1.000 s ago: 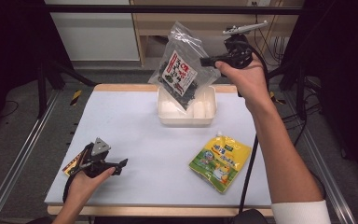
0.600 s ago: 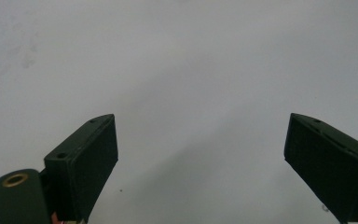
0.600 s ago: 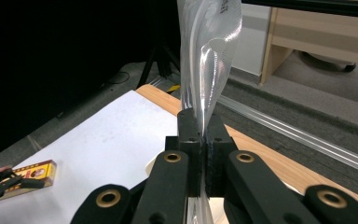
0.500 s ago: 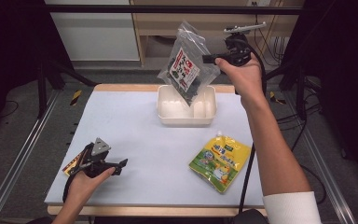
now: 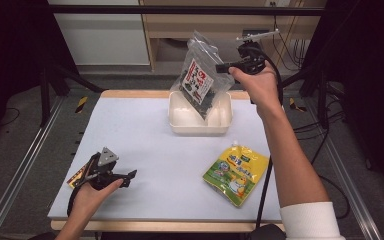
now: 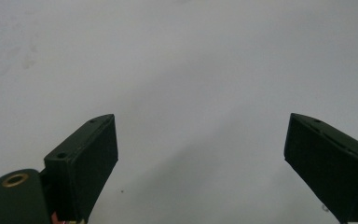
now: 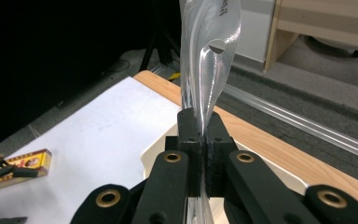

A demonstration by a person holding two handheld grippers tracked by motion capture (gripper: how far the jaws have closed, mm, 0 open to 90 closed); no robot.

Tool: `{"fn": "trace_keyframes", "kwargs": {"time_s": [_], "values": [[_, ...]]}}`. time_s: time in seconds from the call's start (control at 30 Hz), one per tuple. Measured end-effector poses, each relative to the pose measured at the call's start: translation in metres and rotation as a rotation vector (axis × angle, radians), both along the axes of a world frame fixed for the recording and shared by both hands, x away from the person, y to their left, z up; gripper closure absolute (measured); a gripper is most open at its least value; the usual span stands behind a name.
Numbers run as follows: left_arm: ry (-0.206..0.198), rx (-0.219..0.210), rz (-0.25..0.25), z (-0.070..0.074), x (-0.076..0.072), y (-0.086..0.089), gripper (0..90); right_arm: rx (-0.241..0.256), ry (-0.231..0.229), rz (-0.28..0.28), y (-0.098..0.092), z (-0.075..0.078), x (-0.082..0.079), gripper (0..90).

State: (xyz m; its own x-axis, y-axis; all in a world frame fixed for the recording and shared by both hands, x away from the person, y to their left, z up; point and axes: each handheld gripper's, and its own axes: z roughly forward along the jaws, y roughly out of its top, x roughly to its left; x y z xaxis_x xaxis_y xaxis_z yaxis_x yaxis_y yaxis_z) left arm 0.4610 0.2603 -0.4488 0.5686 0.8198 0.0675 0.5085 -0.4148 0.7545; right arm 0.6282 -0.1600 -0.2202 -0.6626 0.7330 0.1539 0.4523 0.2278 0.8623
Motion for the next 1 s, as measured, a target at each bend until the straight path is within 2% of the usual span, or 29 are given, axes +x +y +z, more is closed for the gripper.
{"fn": "trace_keyframes", "kwargs": {"time_s": [0.47, 0.8, 0.83, 1.0], "values": [[0.005, -0.003, -0.008, 0.0, 0.0, -0.001, 9.4, -0.032, 0.033, 0.022, 0.011, -0.013, 0.013, 88.6], [0.007, -0.002, -0.012, 0.0, 0.0, -0.002, 9.4, -0.008, 0.104, 0.014, 0.017, -0.026, 0.025, 88.6], [0.007, -0.003, -0.011, 0.0, 0.0, -0.001, 9.4, -0.004, 0.124, 0.007, 0.018, -0.031, 0.029, 88.6], [0.006, -0.004, -0.011, 0.0, 0.0, -0.001, 9.4, 0.011, 0.163, -0.004, 0.019, -0.042, 0.037, 88.4]]}}
